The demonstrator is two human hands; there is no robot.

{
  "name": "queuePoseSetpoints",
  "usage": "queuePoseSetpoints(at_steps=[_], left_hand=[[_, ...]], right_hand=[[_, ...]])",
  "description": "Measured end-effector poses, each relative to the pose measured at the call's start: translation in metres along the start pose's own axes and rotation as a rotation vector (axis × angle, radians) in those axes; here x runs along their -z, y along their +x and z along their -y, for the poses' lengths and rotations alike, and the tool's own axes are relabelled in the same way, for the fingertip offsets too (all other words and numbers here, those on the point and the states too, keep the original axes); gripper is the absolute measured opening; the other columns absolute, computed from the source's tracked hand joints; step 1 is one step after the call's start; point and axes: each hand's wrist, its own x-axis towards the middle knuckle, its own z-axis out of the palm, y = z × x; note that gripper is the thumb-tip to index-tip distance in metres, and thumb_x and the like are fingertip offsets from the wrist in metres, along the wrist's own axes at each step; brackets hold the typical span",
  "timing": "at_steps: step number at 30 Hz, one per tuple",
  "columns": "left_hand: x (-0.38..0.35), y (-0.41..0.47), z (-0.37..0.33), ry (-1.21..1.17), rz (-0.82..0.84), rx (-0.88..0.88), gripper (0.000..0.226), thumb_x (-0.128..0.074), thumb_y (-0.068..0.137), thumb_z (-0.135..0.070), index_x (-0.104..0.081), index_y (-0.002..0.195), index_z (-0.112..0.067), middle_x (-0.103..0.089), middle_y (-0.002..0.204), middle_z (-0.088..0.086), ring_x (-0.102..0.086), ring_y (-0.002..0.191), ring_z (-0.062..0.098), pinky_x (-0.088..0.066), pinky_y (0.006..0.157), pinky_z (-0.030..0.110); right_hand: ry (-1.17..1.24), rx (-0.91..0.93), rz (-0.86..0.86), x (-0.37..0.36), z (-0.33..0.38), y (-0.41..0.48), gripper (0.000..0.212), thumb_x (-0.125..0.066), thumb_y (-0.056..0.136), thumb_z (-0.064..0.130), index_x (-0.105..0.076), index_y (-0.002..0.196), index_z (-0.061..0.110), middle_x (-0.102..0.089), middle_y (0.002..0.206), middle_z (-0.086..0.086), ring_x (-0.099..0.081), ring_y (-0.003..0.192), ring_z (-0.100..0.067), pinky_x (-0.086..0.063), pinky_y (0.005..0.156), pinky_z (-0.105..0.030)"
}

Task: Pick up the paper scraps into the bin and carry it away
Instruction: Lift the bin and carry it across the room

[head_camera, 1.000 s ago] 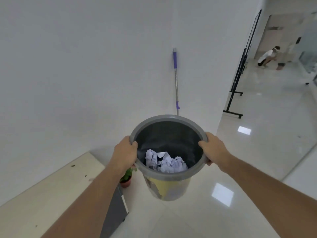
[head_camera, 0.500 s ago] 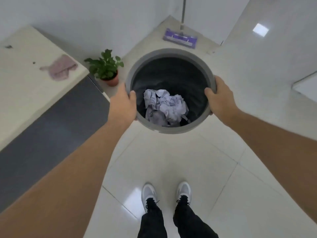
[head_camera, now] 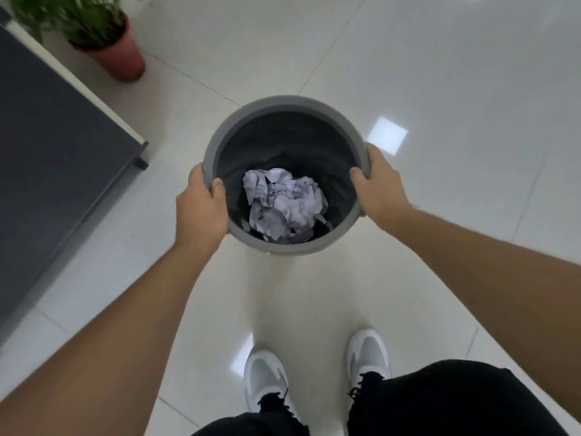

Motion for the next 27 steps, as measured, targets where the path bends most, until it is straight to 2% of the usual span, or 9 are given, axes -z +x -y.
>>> queuePoseSetpoints(at_steps=[4,8,12,14,19,22,25,27], left_hand=[[-0.031,0.019,0.031,-0.012,-0.007,-0.030,0.031,-0.039,0.100,-0.024,-0.052,0.127,-0.013,-0.058,0.101,0.003,-0.055,0.088,0.024,-0.047,0.077,0.035],[-0.042,0.026,0.044,-0.042,-0.008,-0.041,0.031,-0.039,0.100,-0.025,-0.051,0.127,-0.017,-0.059,0.101,0.002,-0.058,0.087,0.023,-0.054,0.079,0.039],[-0.045,0.026,0.048,-0.033,0.000,-0.035,0.030,-0.039,0.100,-0.025,-0.050,0.128,-0.018,-0.062,0.102,0.005,-0.061,0.083,0.024,-0.058,0.071,0.040],[-0.047,0.025,0.049,-0.029,0.005,-0.031,0.029,-0.039,0.100,-0.026,-0.050,0.127,-0.020,-0.063,0.102,0.006,-0.064,0.082,0.025,-0.061,0.071,0.045],[-0.053,0.026,0.051,-0.027,-0.002,-0.022,0.029,-0.038,0.101,-0.028,-0.049,0.126,-0.020,-0.063,0.101,0.005,-0.065,0.084,0.024,-0.061,0.074,0.050],[-0.056,0.028,0.051,-0.031,-0.007,-0.013,0.028,-0.037,0.101,-0.028,-0.049,0.125,-0.020,-0.061,0.099,0.003,-0.062,0.081,0.019,-0.060,0.075,0.050],[-0.058,0.031,0.051,-0.032,-0.010,0.002,0.030,-0.036,0.102,-0.028,-0.047,0.128,-0.019,-0.061,0.103,0.004,-0.062,0.086,0.023,-0.060,0.079,0.050],[-0.060,0.031,0.051,-0.034,-0.013,-0.002,0.031,-0.035,0.102,-0.028,-0.046,0.130,-0.019,-0.062,0.107,0.005,-0.062,0.090,0.025,-0.060,0.080,0.049]], right_hand=[[-0.007,0.019,-0.002,-0.030,-0.033,0.022,0.039,-0.042,0.098,0.022,-0.040,0.137,0.025,-0.058,0.091,0.003,-0.062,0.068,-0.014,-0.050,0.043,-0.026],[0.003,0.039,-0.009,-0.044,-0.047,0.035,0.039,-0.042,0.098,0.023,-0.039,0.137,0.027,-0.060,0.098,-0.001,-0.063,0.070,-0.016,-0.052,0.044,-0.027],[0.007,0.044,0.012,-0.050,-0.055,0.040,0.039,-0.042,0.098,0.024,-0.039,0.137,0.027,-0.061,0.096,-0.001,-0.064,0.069,-0.016,-0.052,0.043,-0.025],[0.003,0.036,0.019,-0.053,-0.058,0.042,0.039,-0.042,0.098,0.024,-0.039,0.137,0.028,-0.062,0.095,-0.002,-0.065,0.068,-0.020,-0.053,0.043,-0.028],[-0.001,0.023,0.020,-0.056,-0.062,0.044,0.038,-0.040,0.098,0.025,-0.038,0.135,0.031,-0.061,0.093,0.000,-0.065,0.070,-0.019,-0.058,0.048,-0.034],[0.005,0.032,0.022,-0.058,-0.062,0.047,0.038,-0.039,0.097,0.024,-0.038,0.135,0.030,-0.060,0.089,0.004,-0.063,0.069,-0.017,-0.055,0.047,-0.032],[0.019,0.037,0.020,-0.058,-0.061,0.050,0.040,-0.039,0.097,0.022,-0.038,0.137,0.030,-0.057,0.085,0.011,-0.061,0.068,-0.015,-0.050,0.045,-0.028],[0.039,0.032,0.017,-0.057,-0.059,0.050,0.040,-0.039,0.097,0.021,-0.039,0.136,0.032,-0.058,0.085,0.012,-0.061,0.068,-0.015,-0.052,0.046,-0.030]])
